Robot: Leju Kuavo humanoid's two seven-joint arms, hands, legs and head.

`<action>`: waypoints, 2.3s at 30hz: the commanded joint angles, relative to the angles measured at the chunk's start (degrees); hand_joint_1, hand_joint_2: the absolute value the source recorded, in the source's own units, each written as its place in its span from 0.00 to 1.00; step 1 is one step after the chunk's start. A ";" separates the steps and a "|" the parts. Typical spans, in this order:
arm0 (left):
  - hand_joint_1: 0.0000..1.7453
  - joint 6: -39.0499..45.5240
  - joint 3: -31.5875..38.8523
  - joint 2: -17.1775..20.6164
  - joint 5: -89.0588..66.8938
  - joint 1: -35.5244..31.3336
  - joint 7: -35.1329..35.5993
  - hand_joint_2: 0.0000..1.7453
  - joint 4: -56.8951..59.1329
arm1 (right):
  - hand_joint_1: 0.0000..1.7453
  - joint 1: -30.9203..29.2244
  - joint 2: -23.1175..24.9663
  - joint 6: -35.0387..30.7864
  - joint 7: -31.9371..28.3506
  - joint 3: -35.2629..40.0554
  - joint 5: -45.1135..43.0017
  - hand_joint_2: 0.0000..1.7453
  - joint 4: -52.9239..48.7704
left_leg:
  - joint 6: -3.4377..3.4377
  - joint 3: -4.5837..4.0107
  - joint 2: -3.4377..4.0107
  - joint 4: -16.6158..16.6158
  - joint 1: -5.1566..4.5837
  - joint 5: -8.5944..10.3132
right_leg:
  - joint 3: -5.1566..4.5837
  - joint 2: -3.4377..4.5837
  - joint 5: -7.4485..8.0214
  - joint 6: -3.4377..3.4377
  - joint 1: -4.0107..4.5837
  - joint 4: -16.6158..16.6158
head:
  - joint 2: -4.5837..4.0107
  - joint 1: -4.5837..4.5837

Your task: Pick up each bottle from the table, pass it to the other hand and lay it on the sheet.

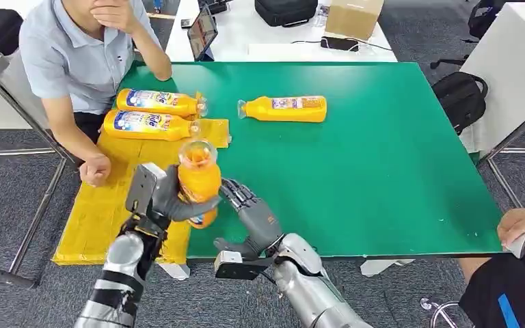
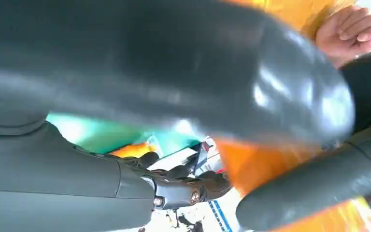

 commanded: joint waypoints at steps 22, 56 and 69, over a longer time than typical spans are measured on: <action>1.00 9.60 -10.97 10.81 -49.67 -32.36 5.87 1.00 52.03 | 0.00 -2.43 1.54 4.04 -2.41 3.92 -3.49 0.00 4.94 | -0.01 0.12 -0.01 -0.01 0.02 0.02 | 0.12 -0.06 -0.03 -0.11 0.03 0.07 | 0.00 -0.04; 0.00 -15.68 2.47 10.91 -25.99 -30.69 -7.29 1.00 52.98 | 0.00 -3.95 -0.39 5.39 -2.41 23.32 -21.44 0.00 1.60 | 0.04 0.26 0.16 -0.05 0.02 -0.03 | 0.24 0.08 -0.01 -0.16 0.05 0.02 | 0.00 -0.02; 0.00 -10.72 -0.98 6.91 -10.07 -23.89 -11.30 1.00 34.99 | 0.00 -2.16 -1.05 4.98 -2.41 19.94 -18.65 0.00 -0.48 | 0.01 0.15 -0.11 -0.04 0.00 0.02 | 0.18 -0.15 -0.04 -0.15 0.03 0.03 | 0.00 -0.02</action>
